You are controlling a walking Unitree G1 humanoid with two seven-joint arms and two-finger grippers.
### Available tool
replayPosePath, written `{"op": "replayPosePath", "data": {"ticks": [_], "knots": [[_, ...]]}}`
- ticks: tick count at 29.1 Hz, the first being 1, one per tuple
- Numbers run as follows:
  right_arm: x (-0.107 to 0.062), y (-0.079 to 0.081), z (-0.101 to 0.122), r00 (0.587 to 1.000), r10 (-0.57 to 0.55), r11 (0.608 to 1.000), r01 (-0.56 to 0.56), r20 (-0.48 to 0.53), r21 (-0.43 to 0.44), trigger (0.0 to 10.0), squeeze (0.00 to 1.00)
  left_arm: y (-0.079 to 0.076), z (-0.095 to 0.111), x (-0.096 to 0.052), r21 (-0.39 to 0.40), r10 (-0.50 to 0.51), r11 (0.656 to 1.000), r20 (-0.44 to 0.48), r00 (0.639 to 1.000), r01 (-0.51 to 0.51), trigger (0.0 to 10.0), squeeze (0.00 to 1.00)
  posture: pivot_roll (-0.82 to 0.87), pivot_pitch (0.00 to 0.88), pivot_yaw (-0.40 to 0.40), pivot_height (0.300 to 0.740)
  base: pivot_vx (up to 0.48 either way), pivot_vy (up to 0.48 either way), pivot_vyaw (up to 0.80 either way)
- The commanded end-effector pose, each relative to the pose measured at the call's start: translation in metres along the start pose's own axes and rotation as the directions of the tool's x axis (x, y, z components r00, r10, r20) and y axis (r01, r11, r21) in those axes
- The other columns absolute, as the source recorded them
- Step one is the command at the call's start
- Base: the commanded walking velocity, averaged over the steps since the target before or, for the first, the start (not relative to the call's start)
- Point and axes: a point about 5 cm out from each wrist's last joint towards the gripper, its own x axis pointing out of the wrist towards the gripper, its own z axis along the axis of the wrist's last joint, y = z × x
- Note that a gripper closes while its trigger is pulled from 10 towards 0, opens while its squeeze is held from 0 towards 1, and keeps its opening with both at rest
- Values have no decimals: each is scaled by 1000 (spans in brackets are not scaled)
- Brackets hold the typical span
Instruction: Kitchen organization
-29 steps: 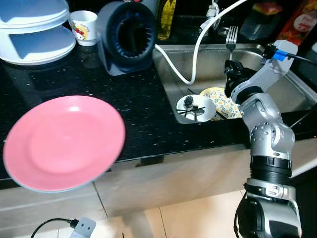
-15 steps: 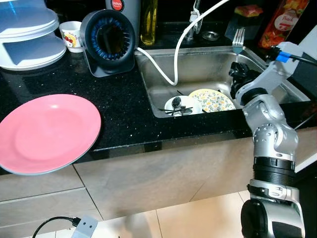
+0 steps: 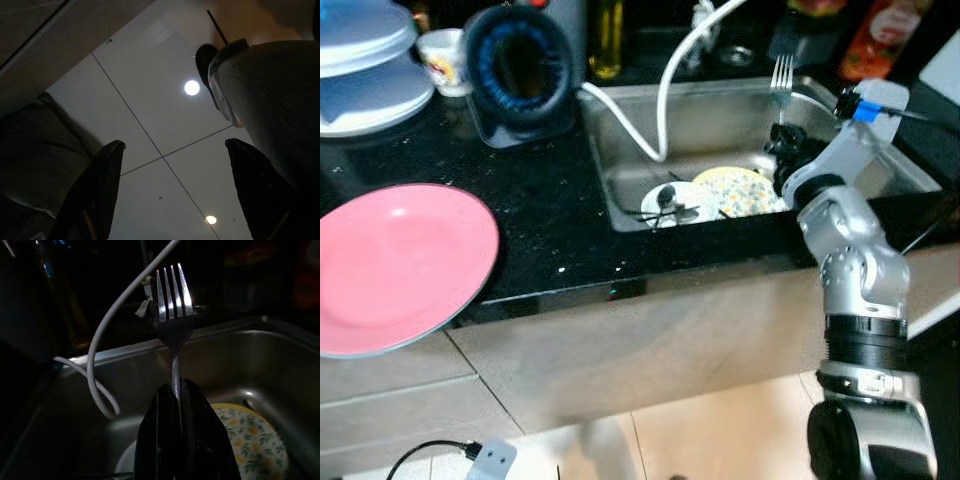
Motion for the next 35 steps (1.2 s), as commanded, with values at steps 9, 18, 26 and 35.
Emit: {"op": "replayPosePath", "data": {"ticks": [9,18,26,35], "knots": [[20,42,-28,986,86,972,-115,-144,-205,10000,0,-18,-12,-1,5,-57,998,-35,998,57,10000,0,64,137,-72,740,0,0,0],[43,36,-9,992,-5,883,-55,-125,-467,10000,0,-29,-32,-6,0,-81,997,-70,994,81,10000,0,67,218,-80,740,0,0,0],[52,33,-3,991,-6,764,-80,-131,-640,10000,0,-32,-55,-12,3,-93,996,-104,990,94,10000,0,65,313,-87,740,0,0,0],[60,47,4,997,30,773,-72,-77,-630,10000,714,-29,-58,-14,11,-92,996,-95,991,94,10000,0,69,346,-74,740,0,0,0]]}}
